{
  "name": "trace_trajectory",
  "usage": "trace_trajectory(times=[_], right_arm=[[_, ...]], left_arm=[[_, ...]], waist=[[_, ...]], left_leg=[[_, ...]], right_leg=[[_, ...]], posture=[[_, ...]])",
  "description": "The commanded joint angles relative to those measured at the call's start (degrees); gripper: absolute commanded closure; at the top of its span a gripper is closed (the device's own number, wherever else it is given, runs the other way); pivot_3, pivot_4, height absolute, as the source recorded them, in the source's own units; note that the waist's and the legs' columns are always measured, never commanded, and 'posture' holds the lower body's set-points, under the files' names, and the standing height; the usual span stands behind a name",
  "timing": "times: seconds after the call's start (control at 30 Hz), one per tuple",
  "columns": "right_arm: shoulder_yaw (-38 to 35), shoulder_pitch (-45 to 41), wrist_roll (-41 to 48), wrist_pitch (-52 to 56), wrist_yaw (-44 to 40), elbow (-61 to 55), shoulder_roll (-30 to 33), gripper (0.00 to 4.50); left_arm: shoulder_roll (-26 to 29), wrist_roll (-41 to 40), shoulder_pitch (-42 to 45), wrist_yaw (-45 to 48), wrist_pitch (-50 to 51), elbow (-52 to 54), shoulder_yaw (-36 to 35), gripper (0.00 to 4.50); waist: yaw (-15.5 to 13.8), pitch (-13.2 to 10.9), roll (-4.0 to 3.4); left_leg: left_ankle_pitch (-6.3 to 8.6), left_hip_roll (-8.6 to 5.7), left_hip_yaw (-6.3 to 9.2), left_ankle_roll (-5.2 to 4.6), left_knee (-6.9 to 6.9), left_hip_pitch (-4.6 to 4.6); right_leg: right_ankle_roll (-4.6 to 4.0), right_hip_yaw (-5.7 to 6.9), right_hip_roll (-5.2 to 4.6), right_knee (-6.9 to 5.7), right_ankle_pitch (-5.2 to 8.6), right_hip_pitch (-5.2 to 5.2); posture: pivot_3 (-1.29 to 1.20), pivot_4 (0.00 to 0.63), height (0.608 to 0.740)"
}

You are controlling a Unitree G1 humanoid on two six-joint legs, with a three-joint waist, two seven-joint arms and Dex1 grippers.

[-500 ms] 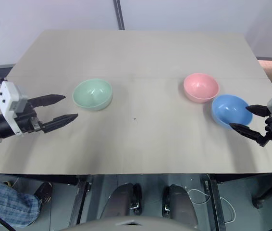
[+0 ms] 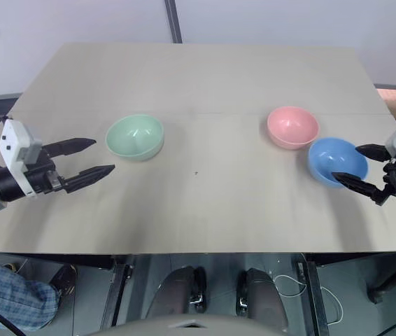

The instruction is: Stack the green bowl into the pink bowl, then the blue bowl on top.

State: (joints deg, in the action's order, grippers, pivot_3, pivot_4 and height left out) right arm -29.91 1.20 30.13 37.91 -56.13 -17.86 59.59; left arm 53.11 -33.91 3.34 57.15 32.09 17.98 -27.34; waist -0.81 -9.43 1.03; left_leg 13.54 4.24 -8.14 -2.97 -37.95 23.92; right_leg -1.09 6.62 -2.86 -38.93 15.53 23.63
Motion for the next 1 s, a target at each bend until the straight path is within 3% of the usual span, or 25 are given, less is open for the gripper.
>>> trace_trajectory(times=[0.03, 0.3, 0.53, 0.67, 1.0], right_arm=[[-0.3, -1.1, -0.1, -0.7, -0.2, -0.2, 1.0, 0.0], [3.7, -5.3, -0.1, 0.8, 0.9, -1.2, 1.9, 0.0], [23.6, -25.2, -5.0, 5.2, 6.0, 0.1, -1.0, 0.0], [36.9, -37.7, -13.5, 5.1, 8.3, 8.6, -7.2, 0.0], [51.5, -52.5, -28.3, 2.3, 8.3, 33.0, -16.5, 0.0]], left_arm=[[0.2, -0.4, 0.0, -0.1, -1.2, 0.3, -1.1, 0.3], [0.5, -0.2, -0.8, 0.3, -1.4, 0.3, -1.2, 0.3], [0.3, -0.5, 0.7, 0.2, -1.6, -0.3, 0.4, 0.3], [-0.5, -0.7, 1.6, 0.1, -1.6, -0.3, 1.6, 0.3], [-0.9, -0.6, 1.8, -0.4, -1.8, 0.4, 2.6, 0.3]], waist=[[0.0, 0.0, 0.0], [0.1, 0.0, -0.02], [0.7, -0.1, -0.16], [1.2, -0.1, -0.15], [1.7, -0.1, -0.16]], left_leg=[[0.02, 0.0, 0.0, -0.04, 0.0, 0.0], [0.01, 0.0, -0.01, -0.02, 0.0, -0.01], [0.03, 0.04, -0.03, -0.04, 0.0, -0.05], [-0.1, 0.02, -0.06, 0.17, 0.02, 0.07], [-0.12, -0.03, -0.12, 0.18, -0.05, 0.18]], right_leg=[[0.0, 0.0, 0.0, 0.0, 0.0, 0.0], [0.0, -0.01, 0.0, -0.01, 0.0, 0.0], [-0.02, -0.01, 0.02, -0.08, 0.0, 0.06], [-0.07, -0.02, 0.0, -0.04, -0.04, 0.14], [-0.23, -0.01, -0.03, -0.05, -0.14, 0.22]], posture=[[0.0, 0.15, 0.74], [0.0, 0.15, 0.74], [0.0, 0.15, 0.74], [0.0, 0.15, 0.74], [0.0, 0.15, 0.74]])
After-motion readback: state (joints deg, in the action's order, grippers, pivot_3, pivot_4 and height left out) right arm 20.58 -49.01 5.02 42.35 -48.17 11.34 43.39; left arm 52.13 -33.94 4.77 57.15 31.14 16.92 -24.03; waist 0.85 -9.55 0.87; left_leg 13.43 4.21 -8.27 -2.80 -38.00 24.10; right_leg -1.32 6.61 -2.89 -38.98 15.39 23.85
